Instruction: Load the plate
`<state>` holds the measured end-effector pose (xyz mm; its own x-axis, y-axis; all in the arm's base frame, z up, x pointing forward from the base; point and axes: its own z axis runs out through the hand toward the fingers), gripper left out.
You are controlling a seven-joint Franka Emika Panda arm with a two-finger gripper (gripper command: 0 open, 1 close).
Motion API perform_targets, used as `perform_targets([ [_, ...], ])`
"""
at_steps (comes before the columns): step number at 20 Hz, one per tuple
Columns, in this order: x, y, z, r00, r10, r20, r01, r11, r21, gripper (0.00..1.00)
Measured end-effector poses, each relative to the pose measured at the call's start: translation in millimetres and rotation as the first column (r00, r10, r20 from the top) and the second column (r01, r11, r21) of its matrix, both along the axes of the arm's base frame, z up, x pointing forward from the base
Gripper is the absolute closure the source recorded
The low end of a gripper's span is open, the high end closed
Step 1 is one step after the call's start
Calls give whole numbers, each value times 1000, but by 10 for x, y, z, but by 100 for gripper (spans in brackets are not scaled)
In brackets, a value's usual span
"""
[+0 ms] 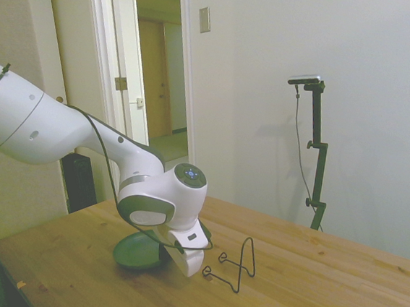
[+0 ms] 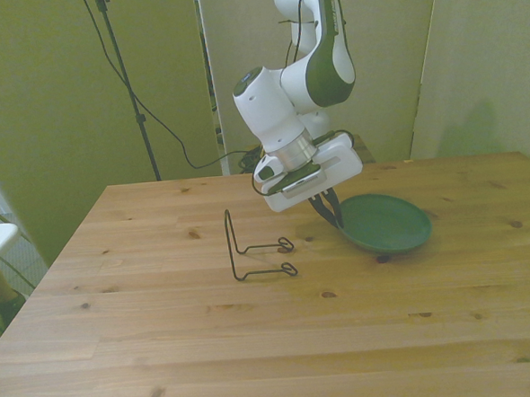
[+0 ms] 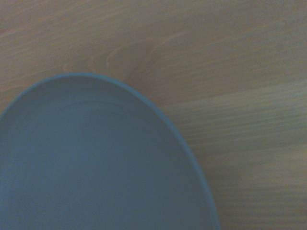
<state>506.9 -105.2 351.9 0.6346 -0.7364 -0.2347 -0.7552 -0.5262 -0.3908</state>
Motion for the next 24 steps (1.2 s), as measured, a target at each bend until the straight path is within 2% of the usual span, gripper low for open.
perform_targets([
  [5,68,61,325,998,46,46,-41,993,-108,100],
  [11,227,101,988,987,104,119,-64,952,-301,100],
  [17,393,91,1518,976,157,149,-63,865,-498,100],
  [24,426,-28,1776,974,197,113,-67,725,-685,100],
])
